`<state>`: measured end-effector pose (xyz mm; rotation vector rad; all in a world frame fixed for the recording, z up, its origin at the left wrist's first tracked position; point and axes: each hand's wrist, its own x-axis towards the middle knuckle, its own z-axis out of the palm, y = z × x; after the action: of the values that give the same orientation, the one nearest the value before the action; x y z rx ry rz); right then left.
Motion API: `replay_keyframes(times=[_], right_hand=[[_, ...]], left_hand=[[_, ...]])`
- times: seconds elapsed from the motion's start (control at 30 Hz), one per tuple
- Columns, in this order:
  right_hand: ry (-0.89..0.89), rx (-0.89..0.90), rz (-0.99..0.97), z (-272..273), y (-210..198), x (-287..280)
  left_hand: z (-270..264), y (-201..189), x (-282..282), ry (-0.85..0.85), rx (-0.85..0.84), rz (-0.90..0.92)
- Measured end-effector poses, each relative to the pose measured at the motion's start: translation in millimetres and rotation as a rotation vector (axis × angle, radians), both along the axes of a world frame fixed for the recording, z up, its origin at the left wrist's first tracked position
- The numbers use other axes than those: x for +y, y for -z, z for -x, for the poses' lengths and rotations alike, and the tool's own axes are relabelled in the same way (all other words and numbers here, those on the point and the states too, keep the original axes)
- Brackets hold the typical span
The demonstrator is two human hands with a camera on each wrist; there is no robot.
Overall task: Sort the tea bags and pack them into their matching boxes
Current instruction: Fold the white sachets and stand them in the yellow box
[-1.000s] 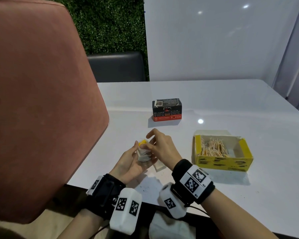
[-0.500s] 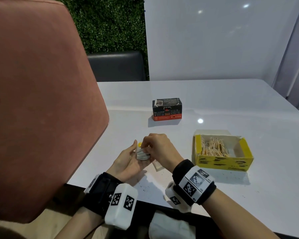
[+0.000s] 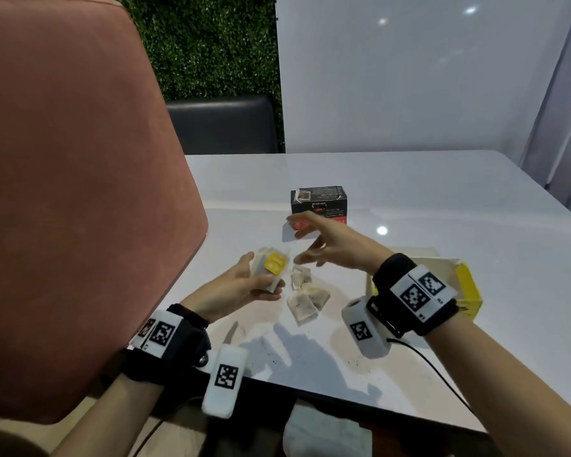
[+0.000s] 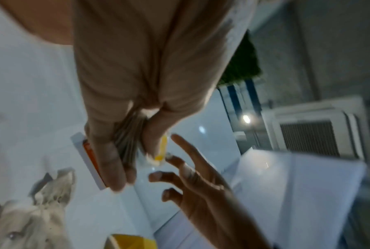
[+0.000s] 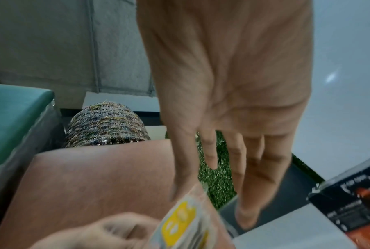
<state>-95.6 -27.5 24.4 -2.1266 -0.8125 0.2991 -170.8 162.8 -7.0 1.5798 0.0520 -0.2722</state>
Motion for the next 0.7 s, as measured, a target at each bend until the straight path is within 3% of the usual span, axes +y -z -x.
replay_keyframes(times=[0.13, 0.23, 0.33, 0.53, 0.7], right_hand=[[-0.147, -0.013, 0.131, 14, 11, 6], [-0.113, -0.112, 0.125, 20, 10, -2], [-0.043, -0.304, 0.155, 23, 10, -18], [0.11, -0.414, 0.229, 18, -4, -76], [0.237, -0.471, 0.413, -4, -15, -155]], left_hand=[[1, -3, -18, 0.166, 0.002, -0.284], [-1, -5, -26, 0.21, -0.12, -0.595], [-10, -1, -41, 0.243, -0.26, -0.751], [-40, 0, -98, 0.257, -0.37, -0.632], [-65, 18, -129, 0.388, -0.239, -0.638]])
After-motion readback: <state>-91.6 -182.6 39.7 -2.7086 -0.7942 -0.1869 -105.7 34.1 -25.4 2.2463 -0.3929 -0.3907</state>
